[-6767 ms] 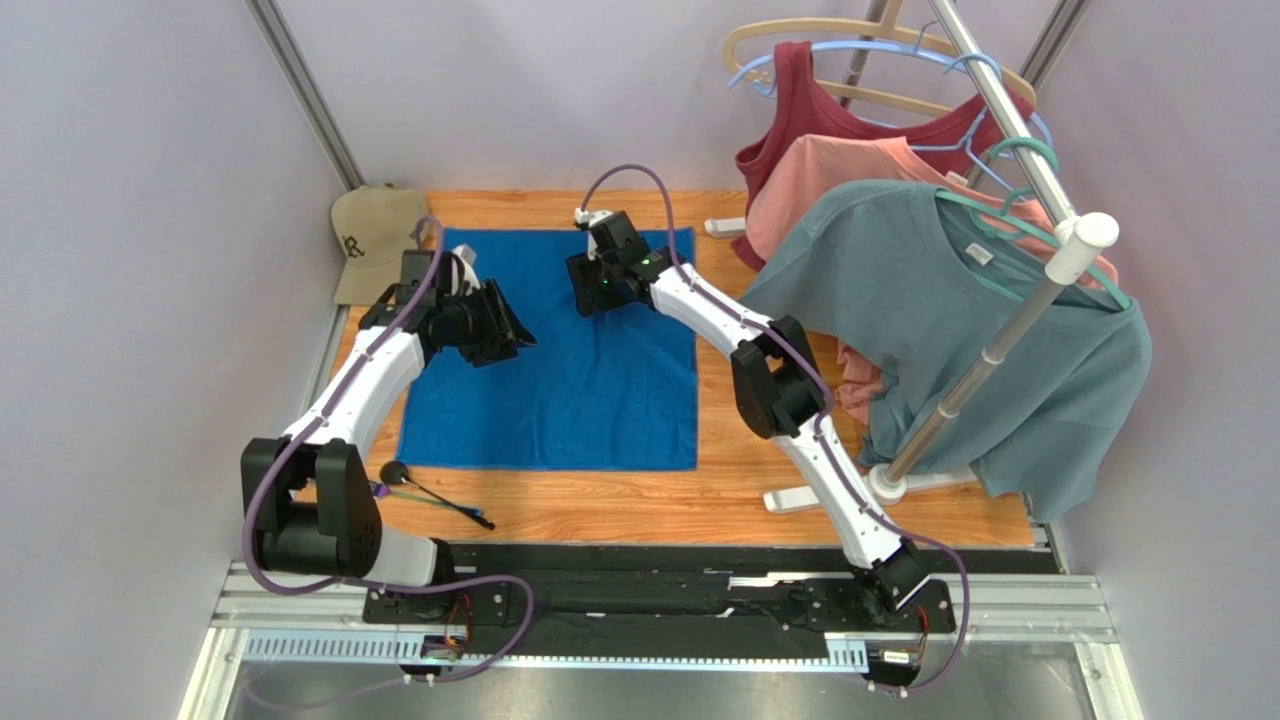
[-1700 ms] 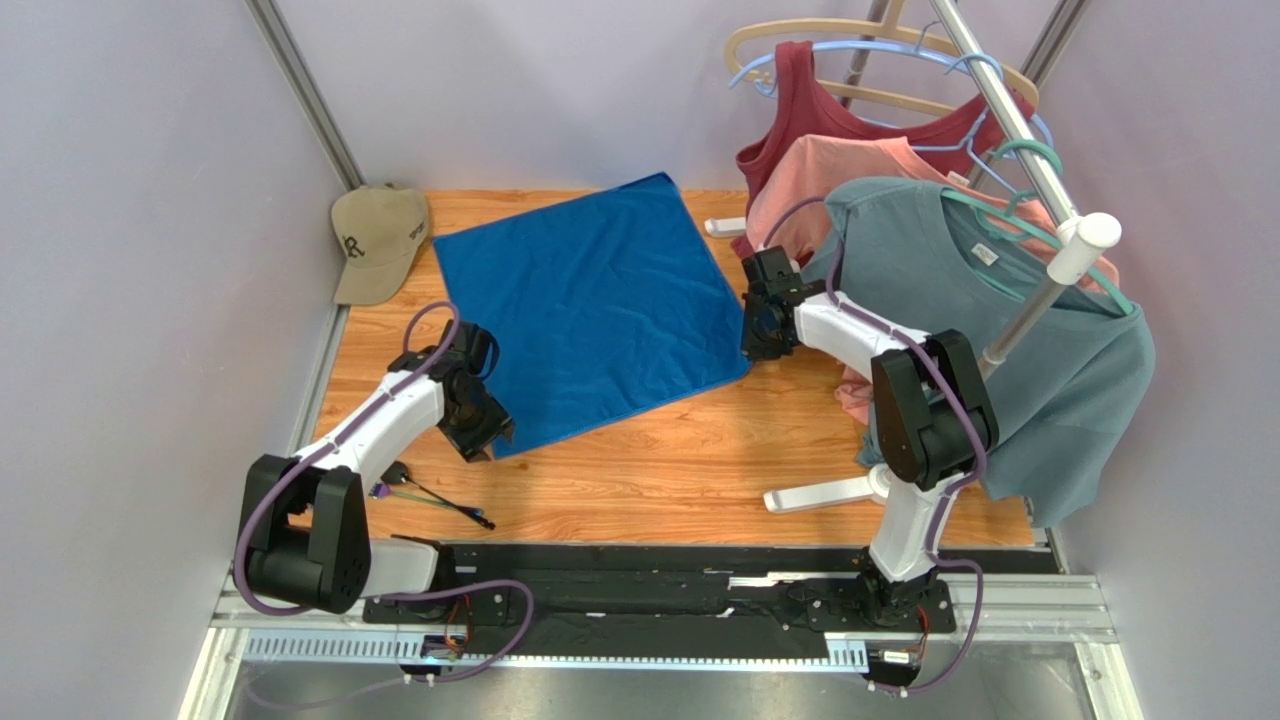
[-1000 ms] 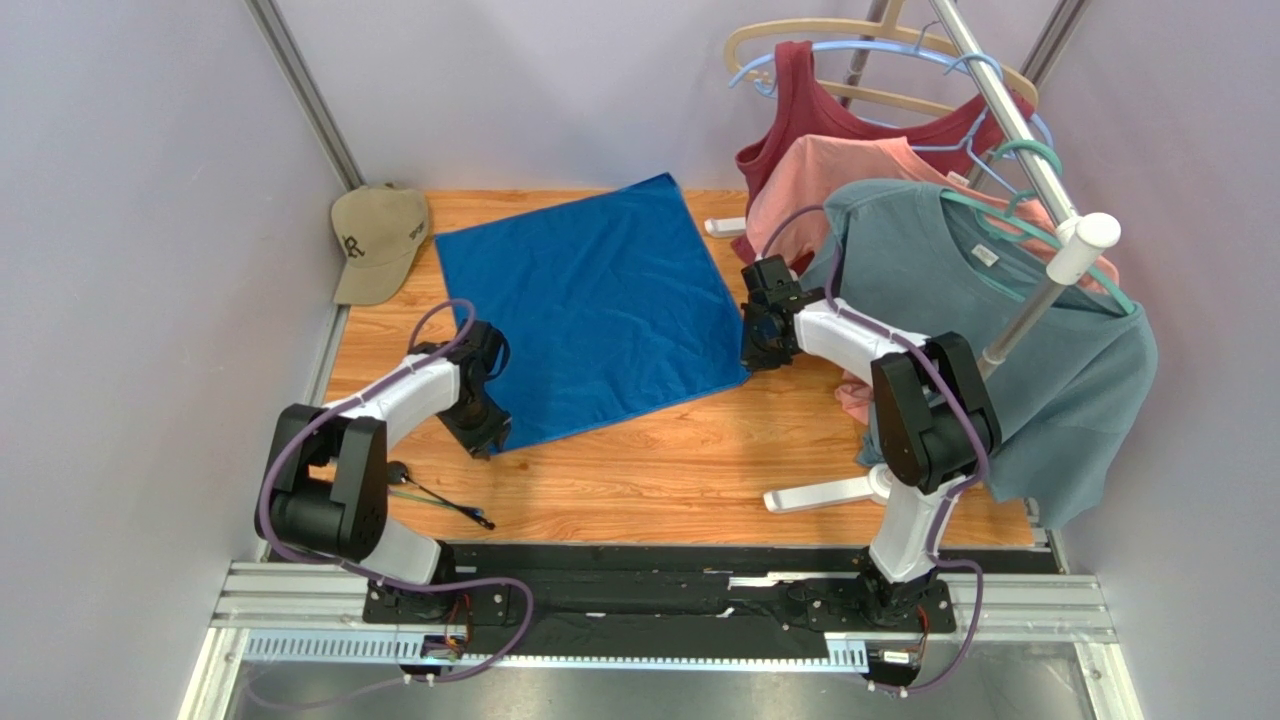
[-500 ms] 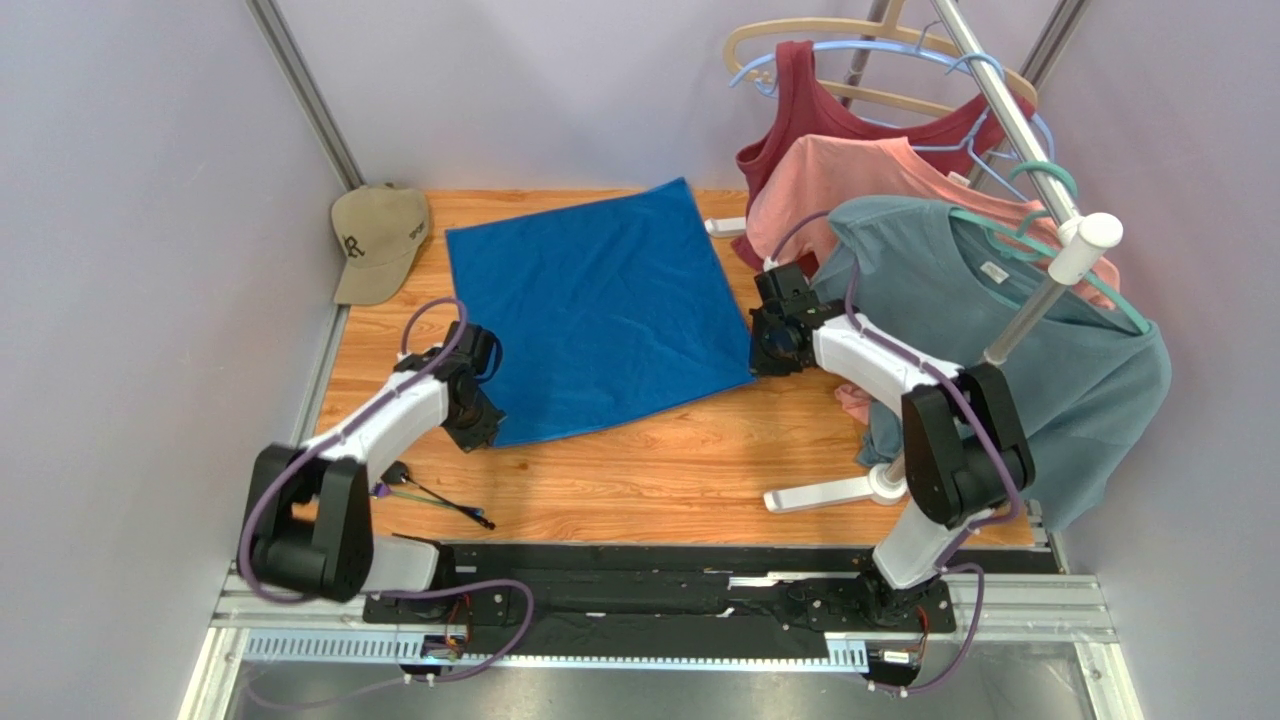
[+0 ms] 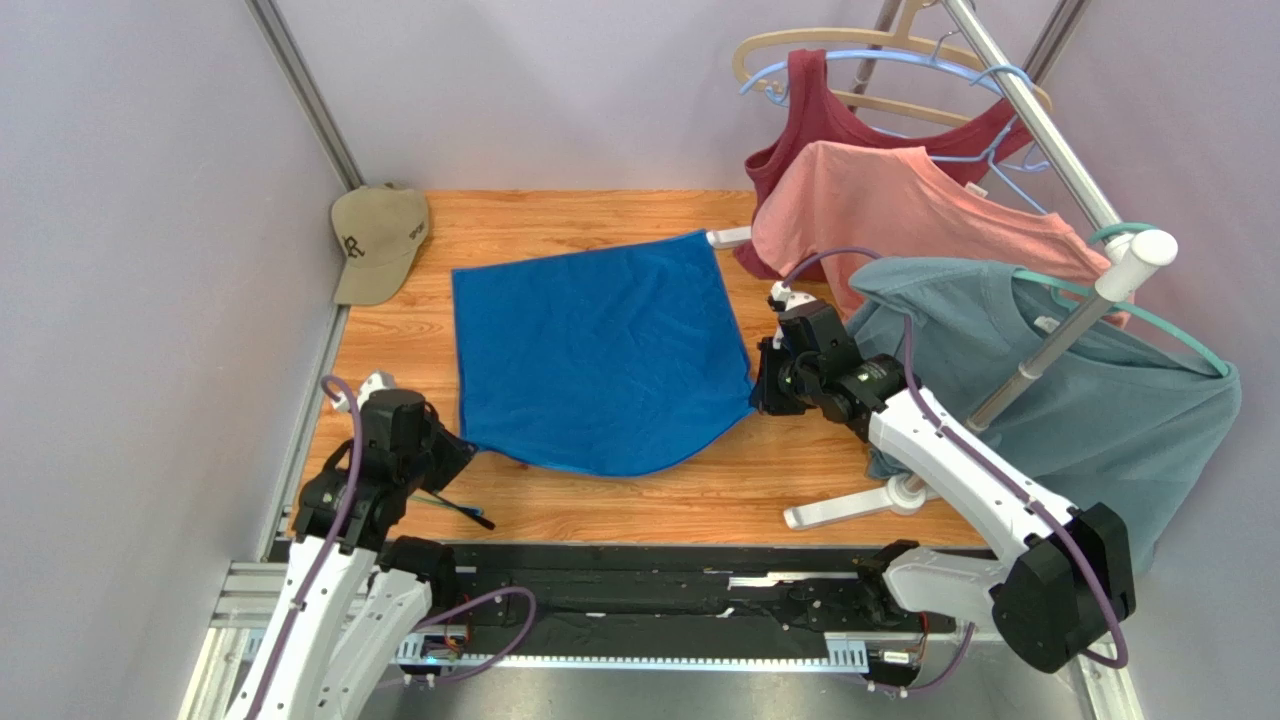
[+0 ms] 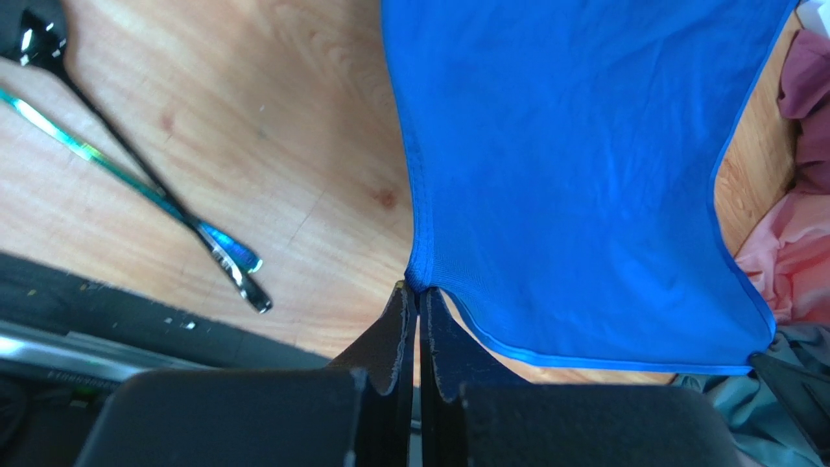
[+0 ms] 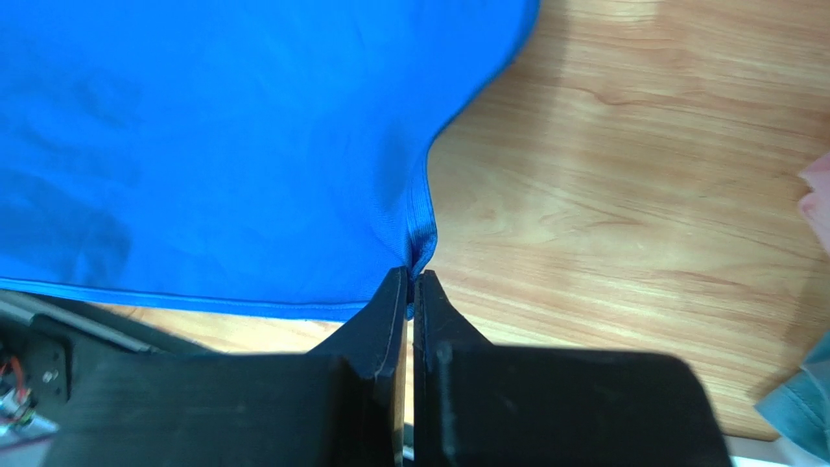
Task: Fold the napkin into a case and place the utensils inside
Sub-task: Fold and flatten the napkin at the center of the board.
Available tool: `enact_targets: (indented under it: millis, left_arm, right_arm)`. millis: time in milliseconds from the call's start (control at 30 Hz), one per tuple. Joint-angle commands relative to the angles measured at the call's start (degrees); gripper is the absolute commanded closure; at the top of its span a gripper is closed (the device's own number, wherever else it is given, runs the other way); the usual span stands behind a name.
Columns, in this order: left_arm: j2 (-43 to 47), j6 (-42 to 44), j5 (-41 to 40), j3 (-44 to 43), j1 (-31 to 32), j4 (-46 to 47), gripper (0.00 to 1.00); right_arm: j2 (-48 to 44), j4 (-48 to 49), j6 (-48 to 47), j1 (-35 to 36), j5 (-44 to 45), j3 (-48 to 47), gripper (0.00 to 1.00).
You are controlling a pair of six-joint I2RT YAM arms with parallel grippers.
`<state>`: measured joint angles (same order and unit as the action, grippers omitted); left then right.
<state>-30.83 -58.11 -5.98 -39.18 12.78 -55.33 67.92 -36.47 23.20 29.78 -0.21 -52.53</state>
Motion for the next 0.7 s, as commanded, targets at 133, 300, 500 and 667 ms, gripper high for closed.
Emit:
enact_targets:
  millis: [133,300,500,667]
  left_arm:
    - [2.62,-1.31,-0.44,-2.57,0.14,-6.47,1.00]
    - [-0.46,-0.52,-3.51,-4.85,0.14,-5.67,1.00]
    - [-3.97,1.77,-6.67,-8.28,0.14,-5.75,1.00]
    - [-5.73,4.66,-12.12,-11.87,-0.12,-7.07,1.00]
  right_arm:
    - [1.67,3.24,-0.87,0.81,-2.86,-5.20,1.00]
    - [13.34,5.35,-5.09,0.81,-9.80,-12.84,1.00]
    - [21.46,11.33,-2.64,1.59,-21.23,-15.49,1.00]
    - [27.52,10.46,-4.83,5.54,-20.54,-19.70,1.00]
